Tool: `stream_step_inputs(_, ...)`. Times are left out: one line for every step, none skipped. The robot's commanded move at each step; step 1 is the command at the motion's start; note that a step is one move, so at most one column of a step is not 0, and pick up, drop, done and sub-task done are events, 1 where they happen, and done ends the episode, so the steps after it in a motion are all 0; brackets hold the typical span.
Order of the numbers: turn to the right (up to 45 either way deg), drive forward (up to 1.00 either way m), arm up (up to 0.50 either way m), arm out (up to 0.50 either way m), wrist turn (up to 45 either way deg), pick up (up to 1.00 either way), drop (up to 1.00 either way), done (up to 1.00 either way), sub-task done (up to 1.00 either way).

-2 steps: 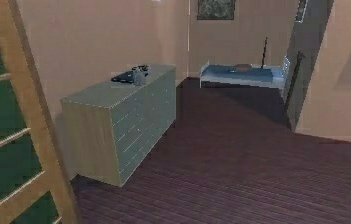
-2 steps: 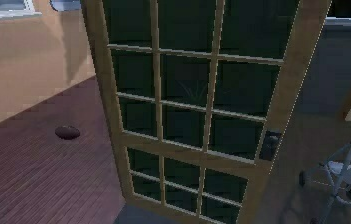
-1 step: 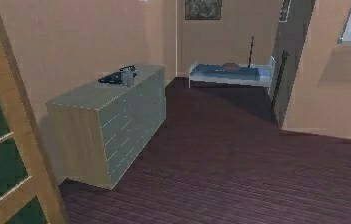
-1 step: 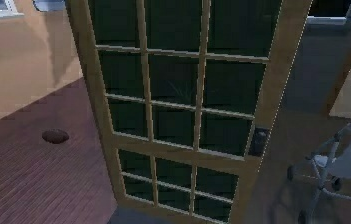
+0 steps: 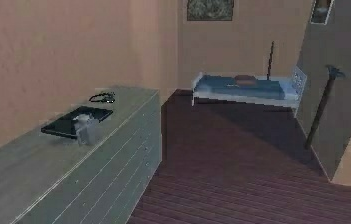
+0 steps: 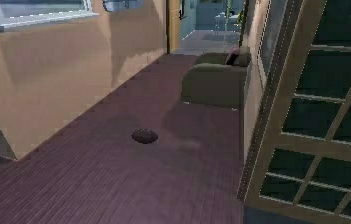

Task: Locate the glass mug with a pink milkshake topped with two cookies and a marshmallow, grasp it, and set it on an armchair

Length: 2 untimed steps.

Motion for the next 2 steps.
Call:
stream_step_inputs(0.0, 0.20, 0.00, 0.00, 0.0, 0.00, 0.00, 0.00, 0.00)
stream_step_inputs(-45.0, 0.00, 0.00, 0.00, 0.0, 0.00, 0.00, 0.00, 0.00)
